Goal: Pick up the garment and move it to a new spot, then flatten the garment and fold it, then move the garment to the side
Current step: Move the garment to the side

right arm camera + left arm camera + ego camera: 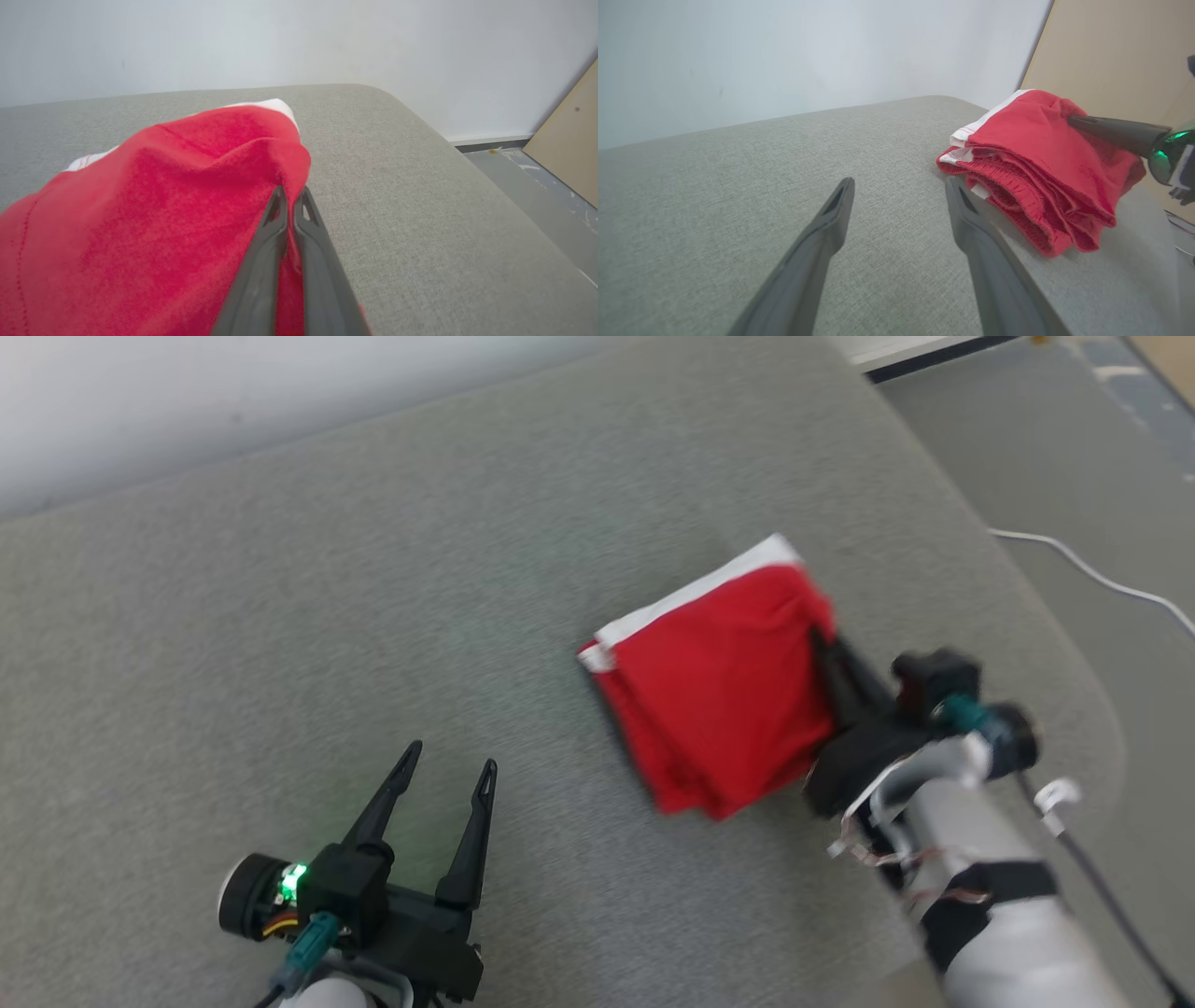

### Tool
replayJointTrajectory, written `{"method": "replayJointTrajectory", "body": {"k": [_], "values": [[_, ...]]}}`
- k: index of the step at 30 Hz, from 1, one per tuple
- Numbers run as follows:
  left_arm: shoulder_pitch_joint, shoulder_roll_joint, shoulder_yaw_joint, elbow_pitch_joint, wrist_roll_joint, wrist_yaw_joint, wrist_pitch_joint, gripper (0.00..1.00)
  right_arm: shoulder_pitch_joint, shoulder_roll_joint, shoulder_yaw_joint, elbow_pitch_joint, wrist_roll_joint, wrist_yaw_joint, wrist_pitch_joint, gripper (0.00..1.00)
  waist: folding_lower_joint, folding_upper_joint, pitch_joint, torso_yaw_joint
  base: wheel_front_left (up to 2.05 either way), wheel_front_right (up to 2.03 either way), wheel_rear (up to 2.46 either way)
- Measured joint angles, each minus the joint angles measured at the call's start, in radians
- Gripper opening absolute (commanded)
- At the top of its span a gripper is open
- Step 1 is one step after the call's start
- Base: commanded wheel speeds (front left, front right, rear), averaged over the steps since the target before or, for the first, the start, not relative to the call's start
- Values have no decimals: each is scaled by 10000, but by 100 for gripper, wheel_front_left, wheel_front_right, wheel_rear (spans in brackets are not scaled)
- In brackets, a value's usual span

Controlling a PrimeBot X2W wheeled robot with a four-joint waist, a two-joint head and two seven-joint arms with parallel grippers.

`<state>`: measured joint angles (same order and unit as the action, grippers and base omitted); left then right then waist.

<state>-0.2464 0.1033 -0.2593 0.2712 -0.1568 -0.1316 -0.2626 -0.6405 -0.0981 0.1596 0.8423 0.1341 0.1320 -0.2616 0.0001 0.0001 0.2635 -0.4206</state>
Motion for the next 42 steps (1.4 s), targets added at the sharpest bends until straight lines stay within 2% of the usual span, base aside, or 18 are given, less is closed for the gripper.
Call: {"method": "replayJointTrajectory", "body": {"k": [9,16,20,26,27,28,29,33,36,38,42], "values": [[-624,180,17,-355,242,0,0,100,-2079,-1486,-2305,1147,-1620,0,2,0,1,0,977,1383,0,0,0],[-1208,297,-88,-980,418,0,0,100,-3157,-2585,-5010,1371,-3191,0,0,0,1,1,1935,2358,0,0,0],[-1320,357,-67,-1189,500,0,-2,100,-3670,-2989,-6401,1129,-4278,0,0,0,1,1,2459,2849,0,0,0],[-1397,307,-58,-1337,500,-6,-19,100,-3963,-3198,-8456,788,-6358,0,0,0,1,0,2999,3630,0,0,0],[-1395,288,-36,-1335,500,-6,-40,100,-3967,-3189,-8707,786,-6629,0,0,36,0,0,3027,3719,0,0,0],[-1384,278,-12,-1331,500,-6,-42,100,-3967,-3139,-8984,746,-6813,0,2,54,0,0,3036,3796,0,0,0],[-1364,270,27,-1325,500,-6,-40,100,-3960,-3060,-9196,667,-7097,0,0,100,1,1,3019,3855,0,0,0],[-1162,236,182,-1225,497,-4,-31,100,-3906,-2625,-9639,128,-7528,0,0,100,-1,0,2757,3970,0,0,0],[-936,167,326,-1108,481,-2,-8,100,-3713,-2395,-9536,-261,-7572,0,0,100,0,1,2435,3995,0,0,0],[-748,109,454,-1035,462,-4,-4,100,-3593,-2232,-9187,-445,-7185,0,0,100,-1,0,2167,3978,0,0,0],[-357,-35,915,-861,435,-2,-2,100,-3123,-1843,-7858,-798,-6088,0,0,100,-2,-1,1550,3891,0,0,0]]}}
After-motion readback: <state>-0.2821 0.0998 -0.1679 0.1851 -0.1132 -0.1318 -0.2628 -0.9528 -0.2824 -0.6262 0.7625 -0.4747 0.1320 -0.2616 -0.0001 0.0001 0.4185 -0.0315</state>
